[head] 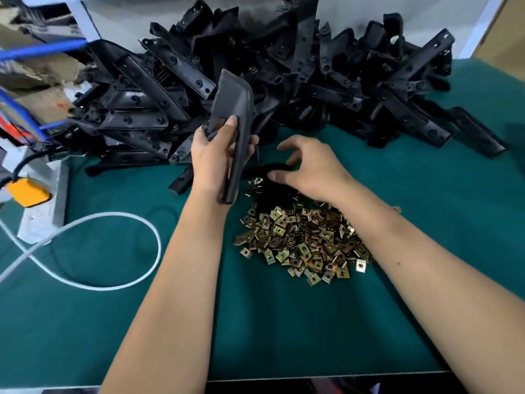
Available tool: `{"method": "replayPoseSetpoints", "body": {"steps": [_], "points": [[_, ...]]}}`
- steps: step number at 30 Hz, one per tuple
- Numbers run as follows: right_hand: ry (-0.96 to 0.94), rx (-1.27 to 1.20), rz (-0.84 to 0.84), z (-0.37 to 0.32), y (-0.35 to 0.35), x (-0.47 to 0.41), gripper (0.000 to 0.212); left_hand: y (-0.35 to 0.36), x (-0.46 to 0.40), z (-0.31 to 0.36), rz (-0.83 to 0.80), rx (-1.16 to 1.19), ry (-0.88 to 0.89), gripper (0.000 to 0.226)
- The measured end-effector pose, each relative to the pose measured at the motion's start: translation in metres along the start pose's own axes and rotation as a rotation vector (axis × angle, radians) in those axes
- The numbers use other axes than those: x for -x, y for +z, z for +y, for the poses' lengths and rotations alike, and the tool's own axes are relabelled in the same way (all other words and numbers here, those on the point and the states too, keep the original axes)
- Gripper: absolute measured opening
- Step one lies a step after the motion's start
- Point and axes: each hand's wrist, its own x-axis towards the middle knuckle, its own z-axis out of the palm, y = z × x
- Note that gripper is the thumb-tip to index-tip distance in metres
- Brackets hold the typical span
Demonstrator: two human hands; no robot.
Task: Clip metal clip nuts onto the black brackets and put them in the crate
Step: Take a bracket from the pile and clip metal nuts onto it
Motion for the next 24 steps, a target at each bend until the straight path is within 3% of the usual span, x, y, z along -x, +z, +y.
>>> {"method": "replayPoseSetpoints", "body": {"steps": [4,8,10,12,14,20,24], "points": [[0.147,-0.502,0.14,-0.015,0.01,-0.019,0.014,-0.011,0.009,0.01,-0.273,0.19,-0.14,0.021],[0.213,-0.798,0.159,-0.032,0.012,-0.034,0.011,-0.019,0.008,0.013,-0.254,0.247,-0.151,0.012],[0.152,-0.579,0.154,-0.031,0.012,-0.035,0.015,-0.02,0.007,0.009,-0.199,0.149,-0.099,0.011],[0.088,0.014,0.154,-0.019,0.01,-0.034,0.02,-0.02,0.006,0.007,-0.158,0.105,-0.089,0.013],[0.051,0.322,0.072,-0.009,0.009,-0.029,0.027,-0.023,0.003,0.008,-0.132,0.12,-0.09,0.014],[-0.152,0.291,-0.234,-0.007,0.006,-0.031,0.03,-0.03,-0.004,0.01,-0.08,-0.179,0.068,0.027],[-0.206,0.348,-0.349,-0.008,0.004,-0.036,0.042,-0.035,-0.009,0.015,0.059,0.032,0.09,0.01]]}}
